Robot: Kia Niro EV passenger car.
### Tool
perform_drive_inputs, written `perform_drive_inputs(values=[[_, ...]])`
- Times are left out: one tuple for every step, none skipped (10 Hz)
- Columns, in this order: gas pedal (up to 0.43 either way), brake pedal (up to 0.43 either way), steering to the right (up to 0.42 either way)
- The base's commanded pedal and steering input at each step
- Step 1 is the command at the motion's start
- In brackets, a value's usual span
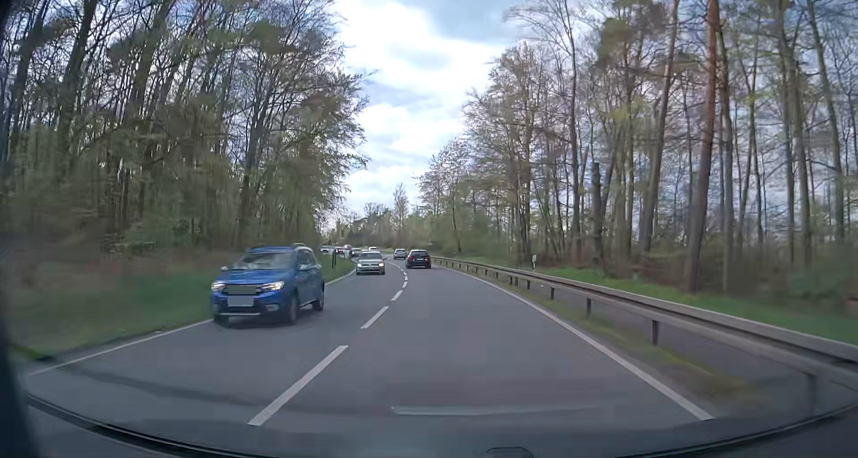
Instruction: Follow the waypoints while adhering to traffic rules and regulations
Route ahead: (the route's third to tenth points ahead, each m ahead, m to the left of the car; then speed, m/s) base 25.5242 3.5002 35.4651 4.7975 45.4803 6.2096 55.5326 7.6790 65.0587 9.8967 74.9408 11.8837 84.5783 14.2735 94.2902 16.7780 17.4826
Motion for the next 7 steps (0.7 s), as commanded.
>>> perform_drive_inputs(values=[[0.008, 0.0, -0.019], [0.008, 0.0, -0.019], [0.008, 0.0, -0.019], [0.008, 0.0, -0.019], [0.008, 0.0, -0.019], [0.008, 0.0, -0.019], [0.008, 0.0, -0.019]])
